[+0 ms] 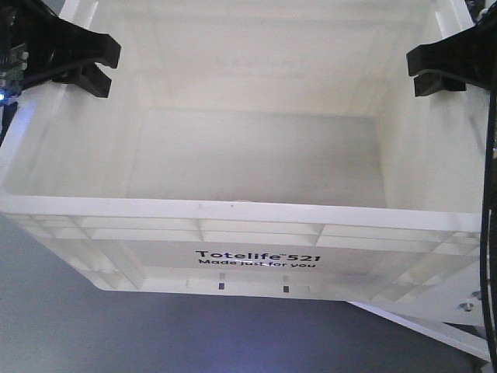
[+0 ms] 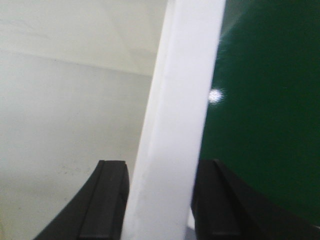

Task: Place moving items into box and shelve
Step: 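Hold the tote with both grippers while the base drives away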

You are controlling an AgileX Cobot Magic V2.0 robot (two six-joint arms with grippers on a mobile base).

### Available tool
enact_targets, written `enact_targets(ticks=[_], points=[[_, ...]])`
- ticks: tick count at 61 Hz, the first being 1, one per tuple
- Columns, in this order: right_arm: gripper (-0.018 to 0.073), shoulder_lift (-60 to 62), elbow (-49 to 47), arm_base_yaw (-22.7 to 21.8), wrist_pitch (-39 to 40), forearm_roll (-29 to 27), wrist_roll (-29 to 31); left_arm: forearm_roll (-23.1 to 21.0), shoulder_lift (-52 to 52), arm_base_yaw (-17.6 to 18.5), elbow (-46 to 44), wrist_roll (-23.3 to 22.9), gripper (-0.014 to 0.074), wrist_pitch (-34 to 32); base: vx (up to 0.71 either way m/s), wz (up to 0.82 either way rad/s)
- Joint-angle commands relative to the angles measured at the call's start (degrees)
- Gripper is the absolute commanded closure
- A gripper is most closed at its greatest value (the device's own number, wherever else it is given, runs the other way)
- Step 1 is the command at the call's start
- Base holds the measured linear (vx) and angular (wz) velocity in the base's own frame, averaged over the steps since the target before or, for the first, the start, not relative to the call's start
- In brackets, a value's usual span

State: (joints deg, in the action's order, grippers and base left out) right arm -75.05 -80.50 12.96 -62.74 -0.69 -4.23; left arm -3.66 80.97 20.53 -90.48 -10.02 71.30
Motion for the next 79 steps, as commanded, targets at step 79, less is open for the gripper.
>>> enact_targets(ticks=[79], points=[[0.0565,2.0,-2.5,0.0,5.2,0.4,-0.9,-3.6,-3.1,0.5,-2.9,0.8,0.0601,-5.4,-0.21,0.66]])
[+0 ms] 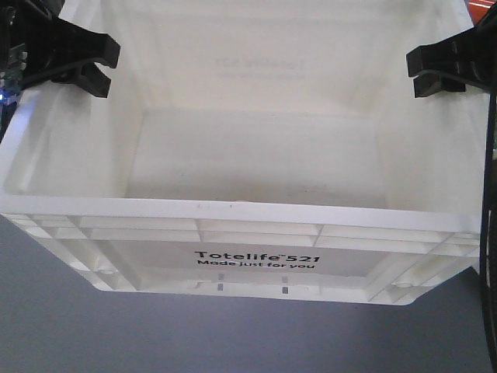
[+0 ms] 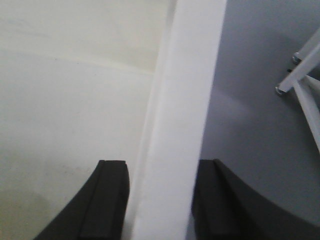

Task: Place moving items into box and shelve
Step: 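Hold the tote with both grippers while the base drives away, then keep holding the tote with both grippers while driving across the floor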

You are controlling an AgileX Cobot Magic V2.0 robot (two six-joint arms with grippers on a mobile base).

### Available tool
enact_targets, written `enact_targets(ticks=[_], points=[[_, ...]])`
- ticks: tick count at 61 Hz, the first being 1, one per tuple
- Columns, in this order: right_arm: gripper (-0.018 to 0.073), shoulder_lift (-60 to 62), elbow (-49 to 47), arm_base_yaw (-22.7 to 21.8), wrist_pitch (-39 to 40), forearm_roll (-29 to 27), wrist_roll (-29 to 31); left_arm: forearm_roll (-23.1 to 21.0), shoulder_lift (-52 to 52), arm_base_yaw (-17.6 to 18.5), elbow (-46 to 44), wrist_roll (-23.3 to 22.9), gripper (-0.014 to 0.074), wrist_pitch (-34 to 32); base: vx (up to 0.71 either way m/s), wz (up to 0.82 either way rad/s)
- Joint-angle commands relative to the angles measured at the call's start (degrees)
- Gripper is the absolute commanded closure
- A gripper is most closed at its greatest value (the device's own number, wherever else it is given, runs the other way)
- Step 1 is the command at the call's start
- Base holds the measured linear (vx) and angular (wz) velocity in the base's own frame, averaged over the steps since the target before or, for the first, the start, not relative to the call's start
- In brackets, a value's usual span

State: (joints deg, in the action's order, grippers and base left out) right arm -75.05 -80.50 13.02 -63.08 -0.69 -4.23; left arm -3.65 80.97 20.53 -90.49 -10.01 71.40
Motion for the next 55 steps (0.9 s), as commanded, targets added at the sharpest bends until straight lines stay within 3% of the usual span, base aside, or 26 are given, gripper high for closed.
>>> enact_targets(ticks=[1,55], points=[[0.0565,2.0,-2.5,0.0,5.5,0.4,-0.9,-3.7,-3.1,0.5,-2.9,0.8,0.0601,-5.5,-0.16,0.77],[0.0565,2.0,-2.5,0.0,5.3,0.7,-0.9,-3.6,-3.1,0.5,-2.9,0.8,0.0601,-5.5,-0.12,0.69]])
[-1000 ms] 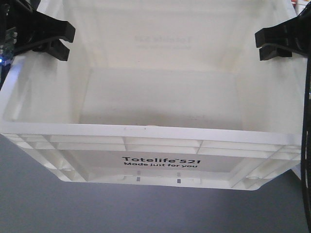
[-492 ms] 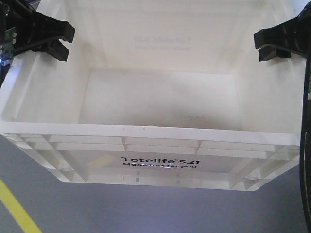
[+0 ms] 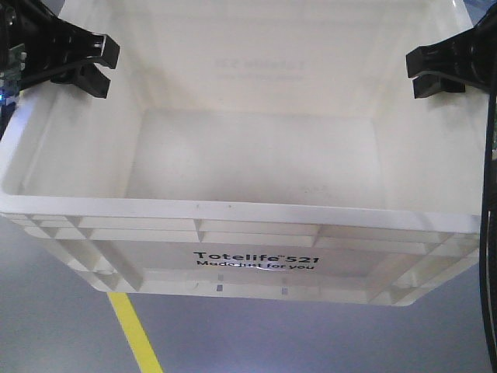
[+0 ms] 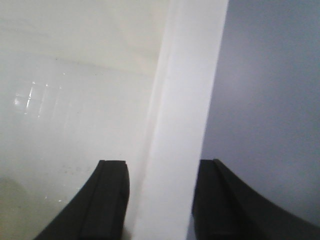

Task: Place moving items into box and shelve
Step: 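Keep holding the tote with both grippers while driving across the floor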

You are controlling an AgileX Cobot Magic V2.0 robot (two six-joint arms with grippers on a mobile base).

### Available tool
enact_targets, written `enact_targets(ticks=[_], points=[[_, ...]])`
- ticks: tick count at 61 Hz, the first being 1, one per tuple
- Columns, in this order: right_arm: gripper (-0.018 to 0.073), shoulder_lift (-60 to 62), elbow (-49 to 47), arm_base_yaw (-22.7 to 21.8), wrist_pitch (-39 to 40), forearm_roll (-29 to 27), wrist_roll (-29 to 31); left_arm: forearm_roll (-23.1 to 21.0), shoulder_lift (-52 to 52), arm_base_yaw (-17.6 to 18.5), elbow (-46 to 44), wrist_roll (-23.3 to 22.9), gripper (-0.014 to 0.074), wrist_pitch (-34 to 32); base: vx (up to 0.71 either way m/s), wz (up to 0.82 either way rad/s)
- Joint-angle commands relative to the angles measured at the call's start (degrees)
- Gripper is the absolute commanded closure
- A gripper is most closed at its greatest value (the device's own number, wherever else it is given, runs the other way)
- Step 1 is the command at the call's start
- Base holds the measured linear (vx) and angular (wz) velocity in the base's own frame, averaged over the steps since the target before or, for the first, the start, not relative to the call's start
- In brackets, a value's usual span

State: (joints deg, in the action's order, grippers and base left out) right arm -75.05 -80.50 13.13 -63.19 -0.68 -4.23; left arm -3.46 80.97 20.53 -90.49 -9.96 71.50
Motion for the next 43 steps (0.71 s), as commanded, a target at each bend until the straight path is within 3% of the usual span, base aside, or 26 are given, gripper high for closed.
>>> enact_targets(ticks=[1,43], points=[[0.0565,2.0,-2.5,-0.1,5.4,0.7,-0.9,-3.8,-3.1,0.5,-2.9,0.7,0.0601,-5.6,-0.09,0.54],[0.0565,2.0,-2.5,-0.1,5.4,0.7,-0.9,-3.8,-3.1,0.5,-2.9,0.7,0.0601,-5.6,-0.10,0.46]])
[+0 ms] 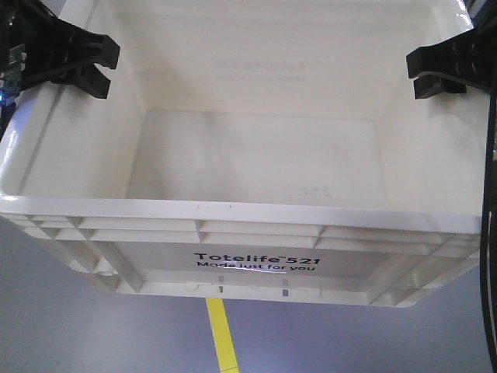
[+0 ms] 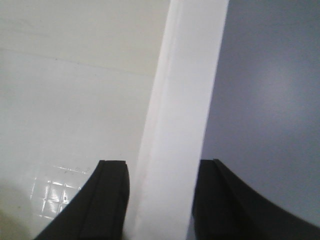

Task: Place moving items into box and shelve
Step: 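Keep holding the tote with both grippers while driving across the floor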

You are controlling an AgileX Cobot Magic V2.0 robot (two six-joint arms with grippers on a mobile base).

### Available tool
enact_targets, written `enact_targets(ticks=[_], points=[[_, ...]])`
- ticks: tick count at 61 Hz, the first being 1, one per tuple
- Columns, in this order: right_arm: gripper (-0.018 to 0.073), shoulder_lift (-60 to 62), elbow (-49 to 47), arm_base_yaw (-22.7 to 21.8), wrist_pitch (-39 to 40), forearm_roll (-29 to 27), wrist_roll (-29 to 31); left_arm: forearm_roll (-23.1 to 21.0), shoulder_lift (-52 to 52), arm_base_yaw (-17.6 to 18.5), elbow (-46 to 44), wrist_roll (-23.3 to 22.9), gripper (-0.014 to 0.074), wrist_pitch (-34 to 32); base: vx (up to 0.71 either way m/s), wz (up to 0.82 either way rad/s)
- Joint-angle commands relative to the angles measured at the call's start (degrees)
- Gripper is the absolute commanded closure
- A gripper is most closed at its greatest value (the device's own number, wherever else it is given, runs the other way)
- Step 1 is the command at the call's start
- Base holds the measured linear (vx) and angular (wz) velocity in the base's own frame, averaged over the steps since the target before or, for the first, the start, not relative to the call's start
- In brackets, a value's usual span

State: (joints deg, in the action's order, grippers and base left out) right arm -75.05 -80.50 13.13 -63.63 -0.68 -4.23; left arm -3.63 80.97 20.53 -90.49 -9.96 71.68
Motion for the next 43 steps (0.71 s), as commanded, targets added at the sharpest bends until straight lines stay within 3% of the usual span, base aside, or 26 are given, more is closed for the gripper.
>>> enact_targets(ticks=[1,43], points=[[0.0565,2.0,-2.5,-0.1,5.9,0.7,-0.9,-3.6,-3.1,0.5,-2.9,0.7,0.0601,-5.7,-0.09,0.43],[0.0565,2.0,-2.5,-0.1,5.9,0.7,-0.9,-3.7,-3.1,0.5,-2.9,0.7,0.0601,-5.7,0.05,0.31]])
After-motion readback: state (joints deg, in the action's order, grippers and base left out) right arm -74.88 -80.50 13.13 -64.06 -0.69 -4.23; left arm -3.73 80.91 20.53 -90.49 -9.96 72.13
